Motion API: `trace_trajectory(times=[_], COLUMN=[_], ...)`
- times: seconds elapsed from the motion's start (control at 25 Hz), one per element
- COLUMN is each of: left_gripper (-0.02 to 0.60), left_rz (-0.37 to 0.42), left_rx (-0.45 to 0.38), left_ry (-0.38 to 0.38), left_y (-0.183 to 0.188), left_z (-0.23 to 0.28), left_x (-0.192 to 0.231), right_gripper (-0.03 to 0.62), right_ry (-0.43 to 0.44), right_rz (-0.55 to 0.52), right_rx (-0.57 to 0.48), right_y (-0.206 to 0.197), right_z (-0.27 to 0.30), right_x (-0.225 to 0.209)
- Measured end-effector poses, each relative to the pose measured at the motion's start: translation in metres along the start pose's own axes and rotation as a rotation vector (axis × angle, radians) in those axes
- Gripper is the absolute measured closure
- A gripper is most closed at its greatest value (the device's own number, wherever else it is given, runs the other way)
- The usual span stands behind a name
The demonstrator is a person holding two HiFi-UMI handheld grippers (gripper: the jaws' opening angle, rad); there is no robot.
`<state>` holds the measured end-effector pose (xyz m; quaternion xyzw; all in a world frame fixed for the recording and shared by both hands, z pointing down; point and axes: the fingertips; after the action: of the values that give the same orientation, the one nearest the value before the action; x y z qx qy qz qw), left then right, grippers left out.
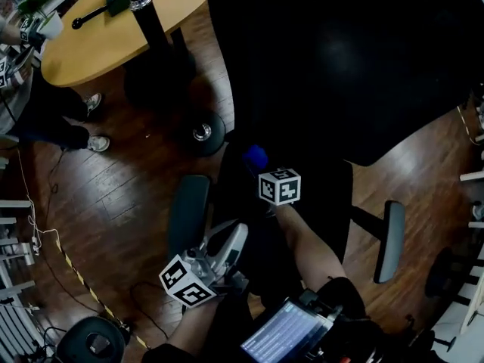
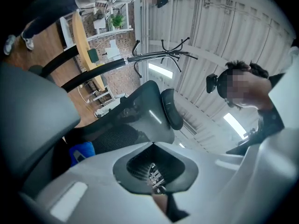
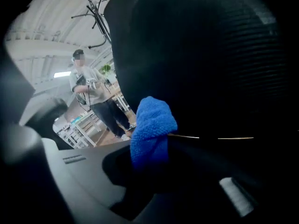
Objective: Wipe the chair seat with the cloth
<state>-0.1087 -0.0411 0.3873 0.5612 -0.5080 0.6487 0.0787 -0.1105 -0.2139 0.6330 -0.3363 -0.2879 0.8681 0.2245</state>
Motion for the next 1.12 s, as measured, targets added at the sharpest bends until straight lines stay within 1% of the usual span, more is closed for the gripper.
trace_trajectory(times=[0.08,0.16,0.2,0.28,0.4,0.48,0.6,0.72,0.96,1.04,1.12], left_gripper=[0.589,0.589,0.589,0.589,0.589,0.589,0.589,0.589,0.589,0.589,0.589], left_rz=[0.001,-0.003,-0.004,0.002,0.01,0.009,0.008,0.017,0.024,0.025,0.022], left_rx=[0.0,0.002,0.004,0.004,0.002,0.013,0.036,0.05,0.058,0.063,0.069], left_ry=[0.005,0.013,0.018,0.025,0.023,0.022,0.025,0.0,-0.046,-0.064,-0.07], left_y=[-0.001,-0.002,-0.002,-0.001,-0.001,-0.003,-0.006,-0.009,-0.012,-0.012,-0.014], left_z=[0.0,-0.002,-0.004,-0.006,-0.003,0.0,0.002,0.007,0.016,0.019,0.021], left_x=[0.01,0.018,0.02,0.018,0.011,0.015,0.025,0.02,0.014,0.011,0.011], right_gripper=[0.549,0.549,0.549,0.549,0.549,0.549,0.549,0.549,0.549,0.549,0.549], right_ry=[-0.043,-0.096,-0.117,-0.128,-0.134,-0.171,-0.249,-0.356,-0.542,-0.592,-0.623], right_rz=[-0.047,-0.082,-0.097,-0.115,-0.096,-0.077,-0.032,-0.002,0.088,0.111,0.13], right_rx=[0.054,0.093,0.097,0.088,0.077,0.088,0.106,0.11,0.131,0.136,0.14], right_y=[-0.005,-0.013,-0.016,-0.018,-0.012,-0.016,-0.031,-0.045,-0.072,-0.081,-0.087], right_z=[0.031,0.05,0.055,0.056,0.036,0.031,0.022,-0.012,-0.11,-0.138,-0.161], right_x=[-0.004,-0.009,-0.01,-0.01,-0.013,-0.029,-0.068,-0.115,-0.198,-0.22,-0.233])
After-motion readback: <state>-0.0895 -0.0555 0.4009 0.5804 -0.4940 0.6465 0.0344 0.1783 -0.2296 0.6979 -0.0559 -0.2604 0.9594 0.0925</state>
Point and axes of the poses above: the fingertips, and each gripper's own axes: z forward along the fingers, x to its left, y out of its top, and after that the axes turned 9 degrees about x, right-handed
